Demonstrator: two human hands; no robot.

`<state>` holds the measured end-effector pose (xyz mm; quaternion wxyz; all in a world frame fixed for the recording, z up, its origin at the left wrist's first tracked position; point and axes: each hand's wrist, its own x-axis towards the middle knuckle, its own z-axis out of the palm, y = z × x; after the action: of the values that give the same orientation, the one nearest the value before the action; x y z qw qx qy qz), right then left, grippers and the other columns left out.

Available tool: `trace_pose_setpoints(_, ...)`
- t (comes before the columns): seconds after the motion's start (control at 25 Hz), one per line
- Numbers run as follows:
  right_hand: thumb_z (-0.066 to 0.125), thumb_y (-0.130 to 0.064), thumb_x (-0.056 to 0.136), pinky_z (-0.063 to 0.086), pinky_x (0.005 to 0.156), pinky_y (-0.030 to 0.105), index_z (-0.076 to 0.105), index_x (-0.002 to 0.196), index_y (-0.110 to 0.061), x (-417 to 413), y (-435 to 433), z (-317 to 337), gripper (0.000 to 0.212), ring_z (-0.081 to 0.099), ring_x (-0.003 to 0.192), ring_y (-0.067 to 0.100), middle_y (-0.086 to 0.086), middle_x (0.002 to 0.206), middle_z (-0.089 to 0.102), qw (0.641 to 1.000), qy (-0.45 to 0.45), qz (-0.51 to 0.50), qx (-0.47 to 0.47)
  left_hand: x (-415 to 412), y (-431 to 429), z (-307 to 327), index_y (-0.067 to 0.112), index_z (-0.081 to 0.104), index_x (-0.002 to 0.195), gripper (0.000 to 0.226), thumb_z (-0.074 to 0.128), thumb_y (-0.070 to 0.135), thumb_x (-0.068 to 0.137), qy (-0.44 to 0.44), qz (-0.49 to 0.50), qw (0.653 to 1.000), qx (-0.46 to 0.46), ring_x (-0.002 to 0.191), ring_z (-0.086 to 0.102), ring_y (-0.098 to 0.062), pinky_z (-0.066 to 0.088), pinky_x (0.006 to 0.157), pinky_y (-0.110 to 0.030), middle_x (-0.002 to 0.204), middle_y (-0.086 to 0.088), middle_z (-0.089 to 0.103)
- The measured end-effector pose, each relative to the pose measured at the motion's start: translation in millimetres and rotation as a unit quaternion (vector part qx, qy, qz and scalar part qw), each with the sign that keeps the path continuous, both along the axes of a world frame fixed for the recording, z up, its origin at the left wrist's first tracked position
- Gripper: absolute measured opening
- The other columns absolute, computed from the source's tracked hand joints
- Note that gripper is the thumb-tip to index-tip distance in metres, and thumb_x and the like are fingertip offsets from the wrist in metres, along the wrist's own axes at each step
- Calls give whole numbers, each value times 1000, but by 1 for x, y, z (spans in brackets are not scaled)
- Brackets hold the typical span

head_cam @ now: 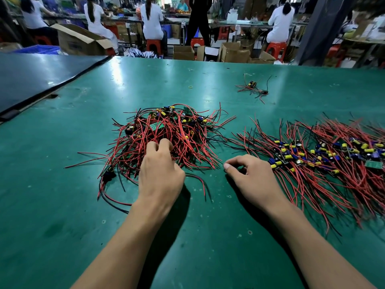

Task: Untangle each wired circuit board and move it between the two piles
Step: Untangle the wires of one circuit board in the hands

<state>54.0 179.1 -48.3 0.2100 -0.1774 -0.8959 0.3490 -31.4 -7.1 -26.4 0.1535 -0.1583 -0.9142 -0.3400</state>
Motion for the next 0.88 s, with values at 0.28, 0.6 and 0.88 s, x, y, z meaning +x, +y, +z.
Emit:
trace_pose_setpoints(0.28,70,-26,92,39,65,3,77,94,-23,-1,-1,3,8,59,68,-9,-13,87,72,998,22,-14,-62,14,11,12,16,63,96,23,68,3,77,31,-90,959,269,80,63,-14,51,71,-20,91,-1,63)
trace_pose_setpoints(0.6,71,-48,79,38,60,20,81,100,-19,-1,-3,19,37,48,66,11,-1,84,66,886,8,117,-449,30,30,14,2,55,100,32,49,-24,82,-430,-231,677,551,84,71,-30,60,72,-28,98,-18,72)
trace_pose_setpoints(0.88,77,-25,84,55,69,30,76,109,-8,3,0,20,30,65,72,18,11,95,72,820,-6,179,-544,32,29,12,2,67,104,27,62,-3,78,-508,-262,652,498,74,72,-24,59,67,-29,89,-16,73)
